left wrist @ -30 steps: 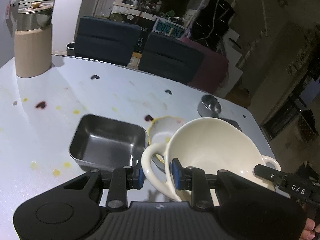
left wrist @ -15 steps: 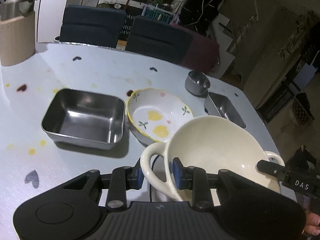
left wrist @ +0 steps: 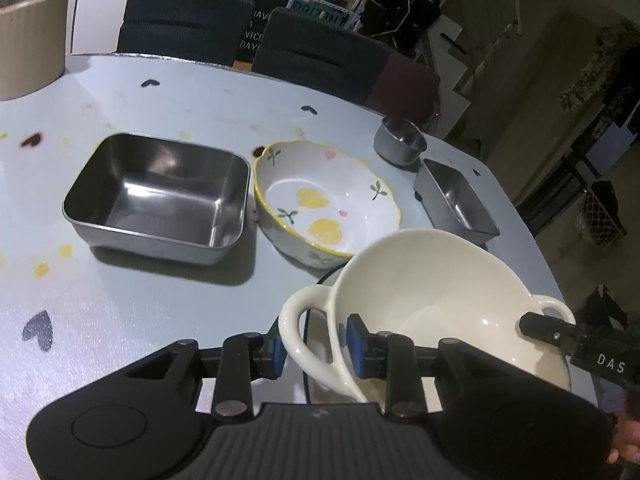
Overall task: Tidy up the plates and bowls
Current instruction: 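Lower the cream bowl onto the table beside the floral bowl with both tools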
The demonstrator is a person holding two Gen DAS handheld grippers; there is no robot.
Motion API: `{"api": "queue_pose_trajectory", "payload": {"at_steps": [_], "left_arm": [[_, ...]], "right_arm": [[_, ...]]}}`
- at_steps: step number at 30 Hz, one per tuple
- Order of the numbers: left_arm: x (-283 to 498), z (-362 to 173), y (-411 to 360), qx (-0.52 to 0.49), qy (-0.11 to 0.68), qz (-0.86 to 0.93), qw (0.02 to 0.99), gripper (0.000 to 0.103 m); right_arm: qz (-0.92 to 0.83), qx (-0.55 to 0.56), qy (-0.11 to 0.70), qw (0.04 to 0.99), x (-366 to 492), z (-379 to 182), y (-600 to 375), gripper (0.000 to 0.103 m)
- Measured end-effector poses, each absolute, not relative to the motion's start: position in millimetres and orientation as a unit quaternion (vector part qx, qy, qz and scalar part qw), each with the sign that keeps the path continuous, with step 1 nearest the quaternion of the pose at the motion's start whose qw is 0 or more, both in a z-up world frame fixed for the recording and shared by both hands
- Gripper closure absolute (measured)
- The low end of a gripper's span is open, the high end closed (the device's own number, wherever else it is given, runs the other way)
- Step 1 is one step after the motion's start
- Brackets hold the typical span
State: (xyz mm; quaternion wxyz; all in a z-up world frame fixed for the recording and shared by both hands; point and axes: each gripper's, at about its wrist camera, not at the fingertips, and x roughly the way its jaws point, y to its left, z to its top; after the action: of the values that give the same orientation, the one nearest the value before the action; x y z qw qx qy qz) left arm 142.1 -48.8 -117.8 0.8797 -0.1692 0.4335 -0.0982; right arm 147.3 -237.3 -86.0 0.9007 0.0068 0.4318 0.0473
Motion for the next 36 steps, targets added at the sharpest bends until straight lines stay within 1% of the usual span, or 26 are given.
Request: {"api": "queue_pose_trajectory", "payload": {"at_steps": [11,28,36], "left_arm": [[145.7,-130.2,-45.2,-0.175,0.448,-0.091,0.872,0.068],[148.1,-133.3,-47.9,-0.161,0.451,-0.092,0.873,0.068],[149.3,-133.3,-50.2,-0.154,0.455,-0.089,0.873,0.068]], "right_arm": [[0.046,-0.029,0.437,0.898,146.7,-90.6,-225.8,0.076],[0.041,-0.036,0.45,0.891,152.0,-96.1,-221.4,0.075],[0.039,-0.017,0.466,0.884,155.2,-101.3,-227.2,0.075]]}}
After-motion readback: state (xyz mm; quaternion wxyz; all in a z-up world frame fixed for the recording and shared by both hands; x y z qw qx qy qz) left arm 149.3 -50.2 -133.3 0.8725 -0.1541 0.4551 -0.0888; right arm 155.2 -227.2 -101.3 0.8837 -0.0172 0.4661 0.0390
